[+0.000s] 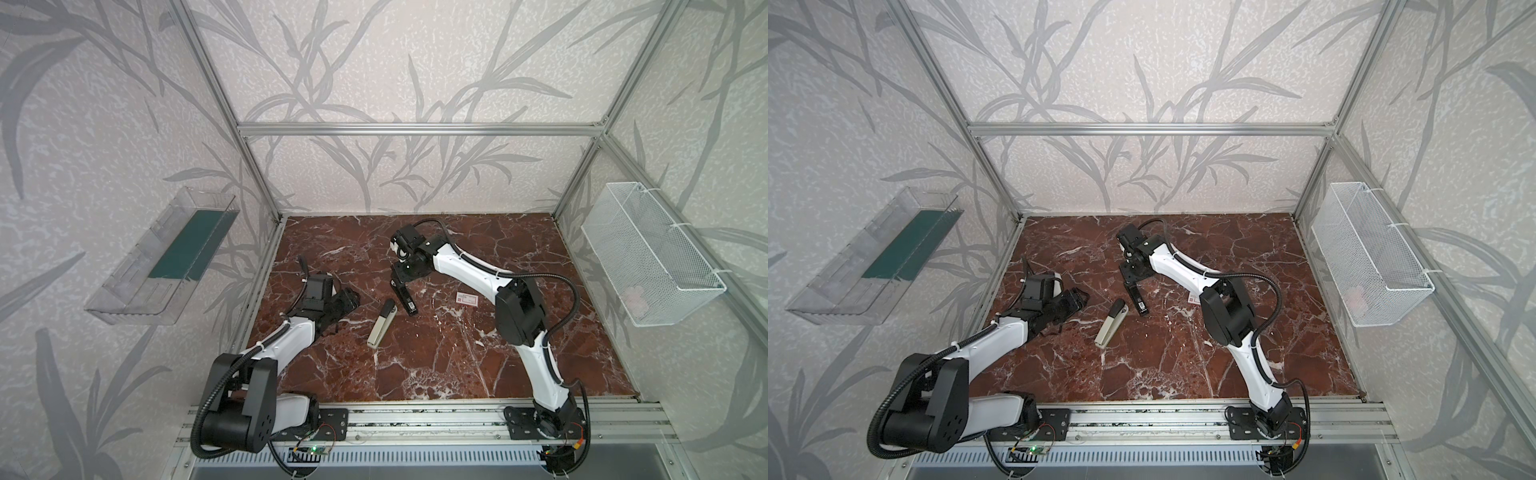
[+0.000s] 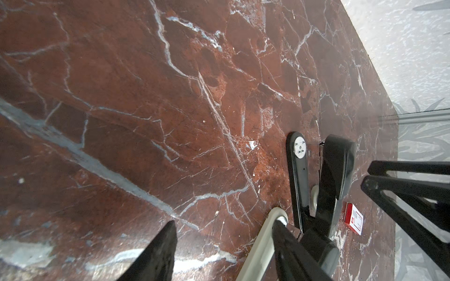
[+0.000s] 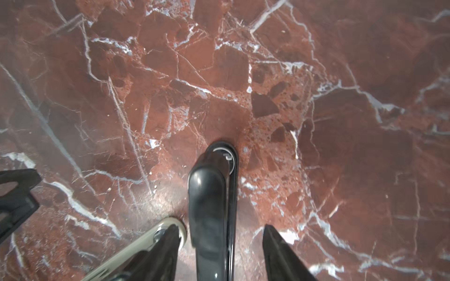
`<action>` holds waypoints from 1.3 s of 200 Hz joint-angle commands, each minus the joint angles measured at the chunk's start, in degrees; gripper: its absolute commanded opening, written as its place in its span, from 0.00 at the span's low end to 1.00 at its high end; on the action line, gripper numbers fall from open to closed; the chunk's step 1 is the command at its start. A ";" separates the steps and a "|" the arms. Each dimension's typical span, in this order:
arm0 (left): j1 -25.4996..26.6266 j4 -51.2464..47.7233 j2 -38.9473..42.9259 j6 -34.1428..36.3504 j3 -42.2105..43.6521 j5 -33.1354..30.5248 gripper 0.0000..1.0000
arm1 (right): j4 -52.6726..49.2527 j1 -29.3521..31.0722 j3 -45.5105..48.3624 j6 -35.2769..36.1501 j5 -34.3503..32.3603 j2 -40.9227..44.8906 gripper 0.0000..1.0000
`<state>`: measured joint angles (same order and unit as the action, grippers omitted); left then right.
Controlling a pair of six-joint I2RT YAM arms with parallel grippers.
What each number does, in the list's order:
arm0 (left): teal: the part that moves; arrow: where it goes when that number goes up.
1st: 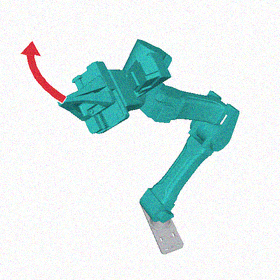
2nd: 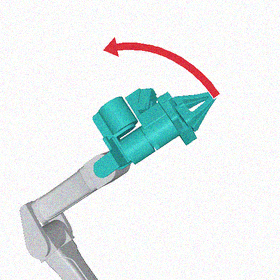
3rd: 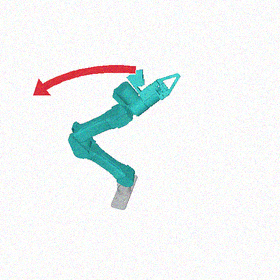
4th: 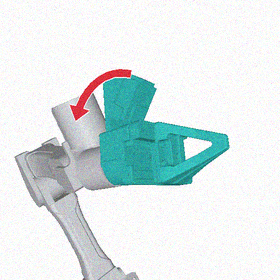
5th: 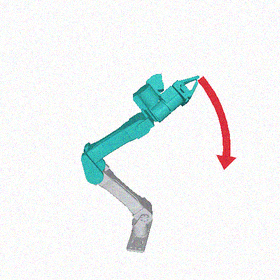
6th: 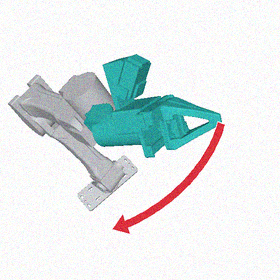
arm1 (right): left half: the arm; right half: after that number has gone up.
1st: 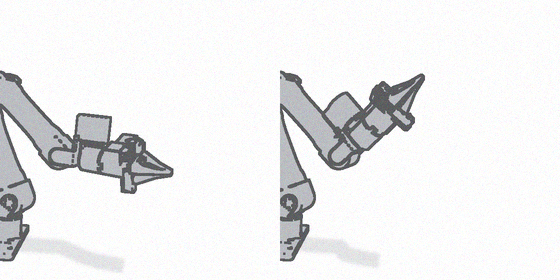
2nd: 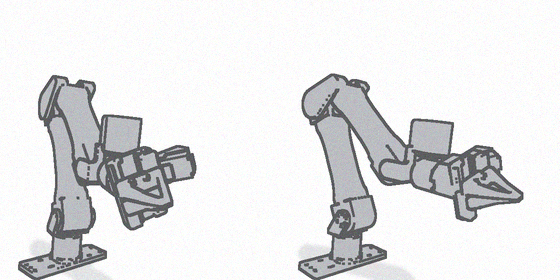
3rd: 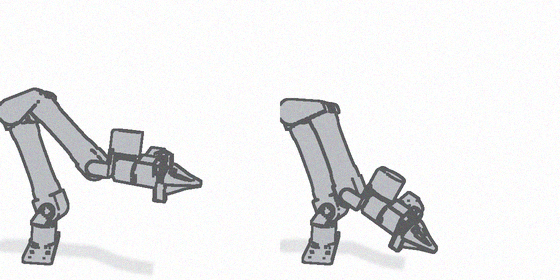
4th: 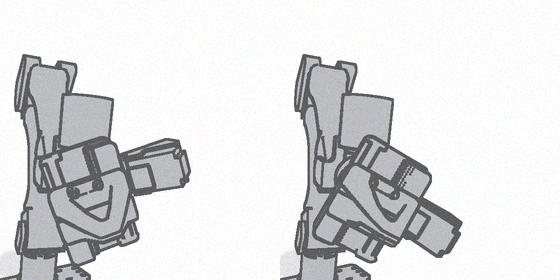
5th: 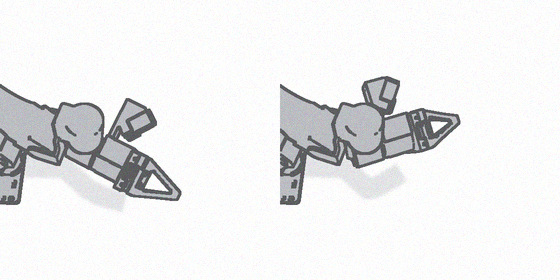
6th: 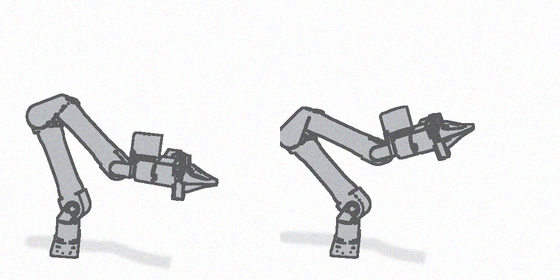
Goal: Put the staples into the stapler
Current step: 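Reach the right gripper to the black stapler while the left arm moves forward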
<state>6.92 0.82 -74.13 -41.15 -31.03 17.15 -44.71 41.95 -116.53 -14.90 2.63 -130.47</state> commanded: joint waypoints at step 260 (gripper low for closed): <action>0.98 2.71 -4.87 -3.12 -14.27 19.22 0.54 | 2.14 0.32 5.21 10.20 0.43 18.16 0.02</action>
<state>7.20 2.20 -80.34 -43.24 -42.96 30.37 -51.22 42.57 -117.10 -6.04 -1.30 -120.29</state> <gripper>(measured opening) 0.590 0.295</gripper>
